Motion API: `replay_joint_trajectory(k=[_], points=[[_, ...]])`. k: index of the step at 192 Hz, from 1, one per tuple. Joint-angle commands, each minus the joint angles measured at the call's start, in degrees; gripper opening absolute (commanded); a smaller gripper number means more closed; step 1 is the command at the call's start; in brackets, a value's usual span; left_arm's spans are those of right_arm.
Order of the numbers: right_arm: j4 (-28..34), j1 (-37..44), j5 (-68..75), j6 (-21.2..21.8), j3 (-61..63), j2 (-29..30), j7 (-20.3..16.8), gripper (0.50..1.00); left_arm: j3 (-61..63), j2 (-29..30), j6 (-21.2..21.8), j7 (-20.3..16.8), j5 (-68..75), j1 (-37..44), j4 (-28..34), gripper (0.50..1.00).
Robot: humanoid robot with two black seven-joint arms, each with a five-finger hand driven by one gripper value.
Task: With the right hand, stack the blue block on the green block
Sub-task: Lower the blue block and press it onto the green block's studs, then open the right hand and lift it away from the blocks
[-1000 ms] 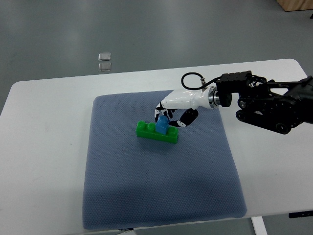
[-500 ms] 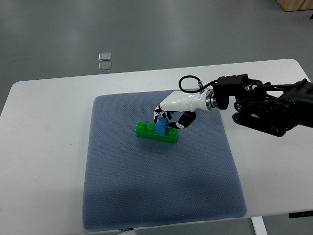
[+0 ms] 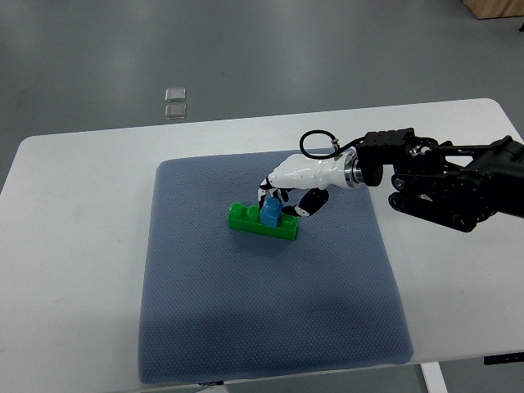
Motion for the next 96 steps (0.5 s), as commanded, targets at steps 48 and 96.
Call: replay_joint_trajectory(k=[48,96], points=[[-0.04,0.31,0.03,-0.08,0.21,-0.25,-0.43,0.678,0.0,0.0,-0.07,0.0,0.0,0.0,-0.04,1.0],[-0.04,0.4,0.03,-0.08,0.38,-0.42,-0.43,0.746,0.0,0.0,0.02,0.0,0.0,0.0,-0.04,1.0]])
